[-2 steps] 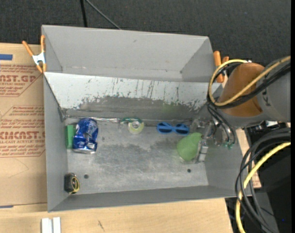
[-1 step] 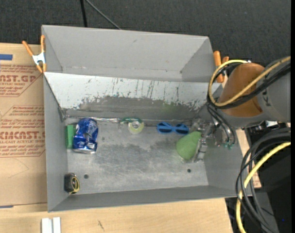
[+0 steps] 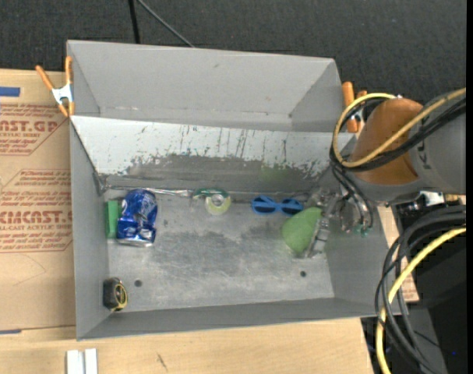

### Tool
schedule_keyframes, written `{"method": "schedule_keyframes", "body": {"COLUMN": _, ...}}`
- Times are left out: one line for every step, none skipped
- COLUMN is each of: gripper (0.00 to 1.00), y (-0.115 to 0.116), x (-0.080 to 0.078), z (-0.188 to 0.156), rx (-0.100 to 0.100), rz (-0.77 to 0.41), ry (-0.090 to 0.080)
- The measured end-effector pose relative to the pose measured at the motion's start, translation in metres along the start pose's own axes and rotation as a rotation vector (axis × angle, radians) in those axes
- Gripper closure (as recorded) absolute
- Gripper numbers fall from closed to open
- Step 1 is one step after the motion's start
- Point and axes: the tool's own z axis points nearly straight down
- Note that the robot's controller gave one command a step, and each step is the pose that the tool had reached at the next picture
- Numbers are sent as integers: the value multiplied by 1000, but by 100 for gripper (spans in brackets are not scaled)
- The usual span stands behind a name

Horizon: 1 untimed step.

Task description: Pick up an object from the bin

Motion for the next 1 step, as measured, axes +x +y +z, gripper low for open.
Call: {"method": "schedule_keyframes", "body": {"gripper": 100, "y": 75, "x": 19, "z": -230, "rx": -2, "rz": 55, "ry": -12}}
